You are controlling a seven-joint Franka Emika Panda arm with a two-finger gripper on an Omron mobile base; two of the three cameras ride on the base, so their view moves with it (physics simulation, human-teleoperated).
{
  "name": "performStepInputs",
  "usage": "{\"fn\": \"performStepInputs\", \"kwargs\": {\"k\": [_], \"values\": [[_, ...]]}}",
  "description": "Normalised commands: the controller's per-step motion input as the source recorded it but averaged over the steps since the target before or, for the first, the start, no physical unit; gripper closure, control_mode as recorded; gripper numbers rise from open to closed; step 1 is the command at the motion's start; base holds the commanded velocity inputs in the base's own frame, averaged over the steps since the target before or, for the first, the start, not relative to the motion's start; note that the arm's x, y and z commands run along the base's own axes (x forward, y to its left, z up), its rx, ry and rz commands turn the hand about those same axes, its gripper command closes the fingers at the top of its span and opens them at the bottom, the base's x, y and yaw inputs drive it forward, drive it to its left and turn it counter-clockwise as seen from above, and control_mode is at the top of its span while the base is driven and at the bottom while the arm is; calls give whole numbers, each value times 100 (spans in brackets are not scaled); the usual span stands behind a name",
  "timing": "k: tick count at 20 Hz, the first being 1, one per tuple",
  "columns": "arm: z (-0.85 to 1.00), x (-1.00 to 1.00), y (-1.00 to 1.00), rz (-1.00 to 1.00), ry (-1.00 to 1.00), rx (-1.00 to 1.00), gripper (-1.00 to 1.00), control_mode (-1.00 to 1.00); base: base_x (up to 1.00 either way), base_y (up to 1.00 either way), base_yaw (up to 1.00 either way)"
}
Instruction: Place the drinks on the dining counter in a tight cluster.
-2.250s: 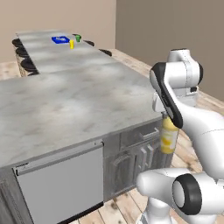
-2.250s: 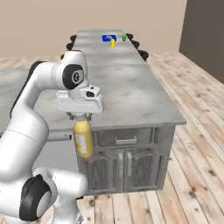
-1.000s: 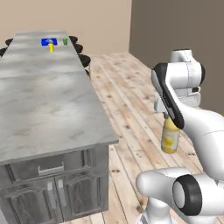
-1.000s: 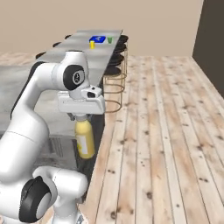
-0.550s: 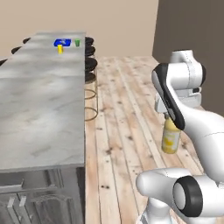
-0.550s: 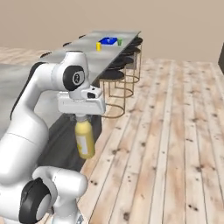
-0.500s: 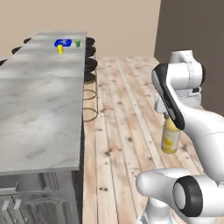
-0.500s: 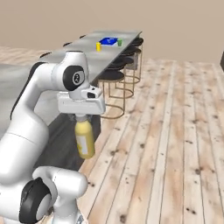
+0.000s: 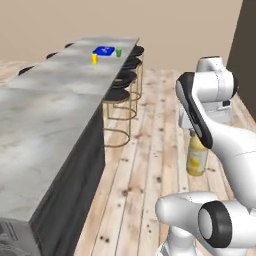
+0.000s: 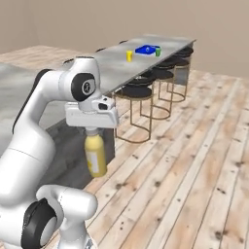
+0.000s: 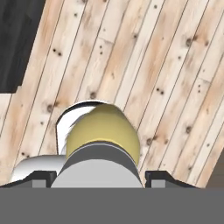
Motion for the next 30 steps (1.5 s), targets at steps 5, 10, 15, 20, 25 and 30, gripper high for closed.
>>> {"fn": "performStepInputs", "kwargs": {"k": [5, 10, 15, 20, 25, 30], "values": [[0, 0, 0, 0, 0, 0, 100, 100, 82, -100, 55], [0, 0, 0, 0, 0, 0, 100, 100, 81, -100, 55], [0, 0, 0, 0, 0, 0, 100, 100, 78, -100, 53], [0, 0, 0, 0, 0, 0, 100, 100, 81, -100, 53], [0, 0, 0, 0, 0, 0, 100, 100, 74, -100, 48], [0, 0, 0, 0, 0, 0, 100, 100, 59, -100, 40]]}}
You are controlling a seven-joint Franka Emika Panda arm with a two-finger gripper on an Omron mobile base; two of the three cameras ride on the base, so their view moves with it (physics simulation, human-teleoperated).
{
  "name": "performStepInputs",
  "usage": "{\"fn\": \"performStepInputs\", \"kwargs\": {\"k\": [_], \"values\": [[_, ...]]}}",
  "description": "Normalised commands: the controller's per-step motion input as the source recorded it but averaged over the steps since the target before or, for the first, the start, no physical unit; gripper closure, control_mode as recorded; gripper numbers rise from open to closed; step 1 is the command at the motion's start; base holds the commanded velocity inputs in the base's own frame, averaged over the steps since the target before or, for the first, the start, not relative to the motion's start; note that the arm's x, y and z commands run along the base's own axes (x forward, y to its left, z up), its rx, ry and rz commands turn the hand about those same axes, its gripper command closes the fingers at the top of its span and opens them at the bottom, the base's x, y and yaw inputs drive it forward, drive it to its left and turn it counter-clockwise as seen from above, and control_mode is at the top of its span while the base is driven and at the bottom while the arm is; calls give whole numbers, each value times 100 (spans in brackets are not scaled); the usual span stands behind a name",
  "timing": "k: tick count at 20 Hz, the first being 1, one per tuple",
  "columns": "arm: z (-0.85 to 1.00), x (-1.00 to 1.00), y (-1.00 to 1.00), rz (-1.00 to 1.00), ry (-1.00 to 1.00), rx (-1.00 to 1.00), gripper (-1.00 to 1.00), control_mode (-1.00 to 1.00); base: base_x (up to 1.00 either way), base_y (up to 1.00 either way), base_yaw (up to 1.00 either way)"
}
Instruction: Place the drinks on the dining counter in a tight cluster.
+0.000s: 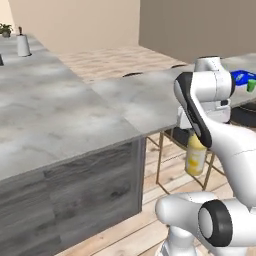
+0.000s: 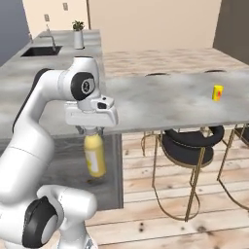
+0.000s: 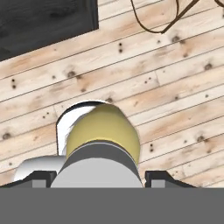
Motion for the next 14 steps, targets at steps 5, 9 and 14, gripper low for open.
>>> {"fn": "performStepInputs", "kwargs": {"k": [5, 9, 14], "values": [[0, 0, 0, 0, 0, 0, 100, 100, 73, -100, 42], [0, 0, 0, 0, 0, 0, 100, 100, 78, -100, 44], [0, 0, 0, 0, 0, 0, 100, 100, 59, -60, 29]]}}
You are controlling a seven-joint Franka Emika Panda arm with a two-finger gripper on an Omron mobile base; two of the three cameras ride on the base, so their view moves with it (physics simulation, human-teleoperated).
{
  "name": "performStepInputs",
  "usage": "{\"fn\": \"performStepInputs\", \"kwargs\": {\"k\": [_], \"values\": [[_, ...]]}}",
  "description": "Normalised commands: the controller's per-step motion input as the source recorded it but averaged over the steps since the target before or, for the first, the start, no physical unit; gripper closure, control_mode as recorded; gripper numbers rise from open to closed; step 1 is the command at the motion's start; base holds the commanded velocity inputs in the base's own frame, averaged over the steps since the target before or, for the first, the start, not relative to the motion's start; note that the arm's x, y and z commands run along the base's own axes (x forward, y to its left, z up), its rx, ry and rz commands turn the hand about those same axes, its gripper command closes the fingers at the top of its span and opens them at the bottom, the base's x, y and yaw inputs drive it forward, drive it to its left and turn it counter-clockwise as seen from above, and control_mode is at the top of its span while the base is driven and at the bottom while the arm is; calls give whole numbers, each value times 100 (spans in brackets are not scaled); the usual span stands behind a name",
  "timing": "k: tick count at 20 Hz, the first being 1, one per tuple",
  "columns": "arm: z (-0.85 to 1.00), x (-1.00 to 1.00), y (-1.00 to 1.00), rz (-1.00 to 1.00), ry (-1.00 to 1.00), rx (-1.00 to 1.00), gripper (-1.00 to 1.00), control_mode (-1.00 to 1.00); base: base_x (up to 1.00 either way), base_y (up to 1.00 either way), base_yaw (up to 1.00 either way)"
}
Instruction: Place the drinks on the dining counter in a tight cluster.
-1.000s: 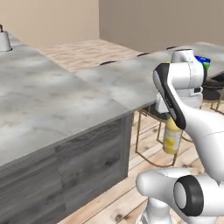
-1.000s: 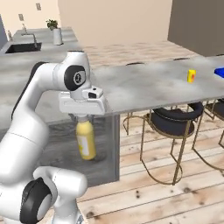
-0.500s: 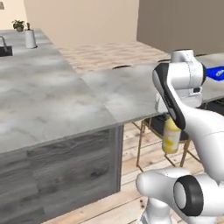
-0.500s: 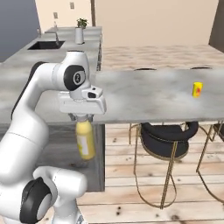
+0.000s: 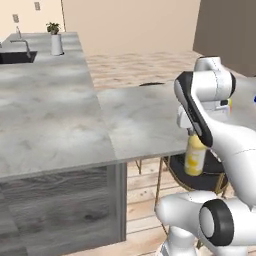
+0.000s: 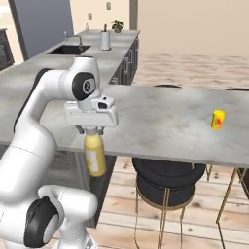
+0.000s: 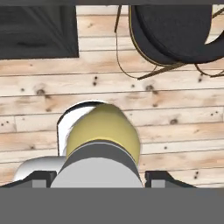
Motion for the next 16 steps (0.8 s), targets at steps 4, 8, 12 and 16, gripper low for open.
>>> {"fn": "performStepInputs", "kwargs": {"k": [4, 8, 12, 16], "values": [[0, 0, 0, 0, 0, 0, 100, 100, 65, -8, 30], [0, 0, 0, 0, 0, 0, 100, 100, 61, -3, 13], [0, 0, 0, 0, 0, 0, 100, 100, 87, 26, 0], [0, 0, 0, 0, 0, 0, 100, 100, 57, 3, 12]]}}
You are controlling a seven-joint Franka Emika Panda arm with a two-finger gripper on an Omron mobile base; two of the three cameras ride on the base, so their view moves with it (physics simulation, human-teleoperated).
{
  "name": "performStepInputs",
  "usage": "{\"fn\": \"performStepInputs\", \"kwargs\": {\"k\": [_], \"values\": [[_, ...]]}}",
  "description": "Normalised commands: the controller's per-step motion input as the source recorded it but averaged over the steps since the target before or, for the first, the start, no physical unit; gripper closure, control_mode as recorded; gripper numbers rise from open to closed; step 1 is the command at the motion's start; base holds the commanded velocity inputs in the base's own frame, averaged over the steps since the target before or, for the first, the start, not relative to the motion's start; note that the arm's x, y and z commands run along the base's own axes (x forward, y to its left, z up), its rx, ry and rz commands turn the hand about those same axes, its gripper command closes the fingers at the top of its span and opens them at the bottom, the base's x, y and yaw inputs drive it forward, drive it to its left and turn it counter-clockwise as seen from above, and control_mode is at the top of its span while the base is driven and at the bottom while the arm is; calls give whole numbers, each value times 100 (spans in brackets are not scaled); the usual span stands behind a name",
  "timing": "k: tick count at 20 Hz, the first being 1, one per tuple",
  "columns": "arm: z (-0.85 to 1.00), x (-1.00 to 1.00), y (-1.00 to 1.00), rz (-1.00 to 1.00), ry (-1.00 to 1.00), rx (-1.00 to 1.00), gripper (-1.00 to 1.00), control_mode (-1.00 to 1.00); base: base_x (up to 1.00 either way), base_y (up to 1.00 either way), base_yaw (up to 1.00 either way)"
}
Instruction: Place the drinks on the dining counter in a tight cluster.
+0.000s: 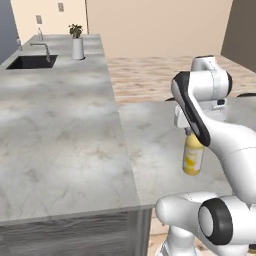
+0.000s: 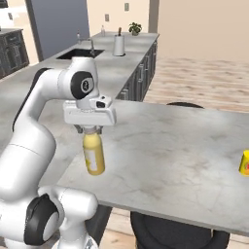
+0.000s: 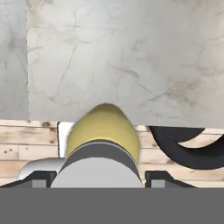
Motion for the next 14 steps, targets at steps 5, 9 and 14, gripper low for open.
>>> {"fn": "performStepInputs", "kwargs": {"k": [5, 9, 14], "values": [[0, 0, 0, 0, 0, 0, 100, 100, 25, -1, 11], [0, 0, 0, 0, 0, 0, 100, 100, 0, 0, 0], [0, 31, 0, 1, 0, 0, 100, -100, 9, 0, 0]]}}
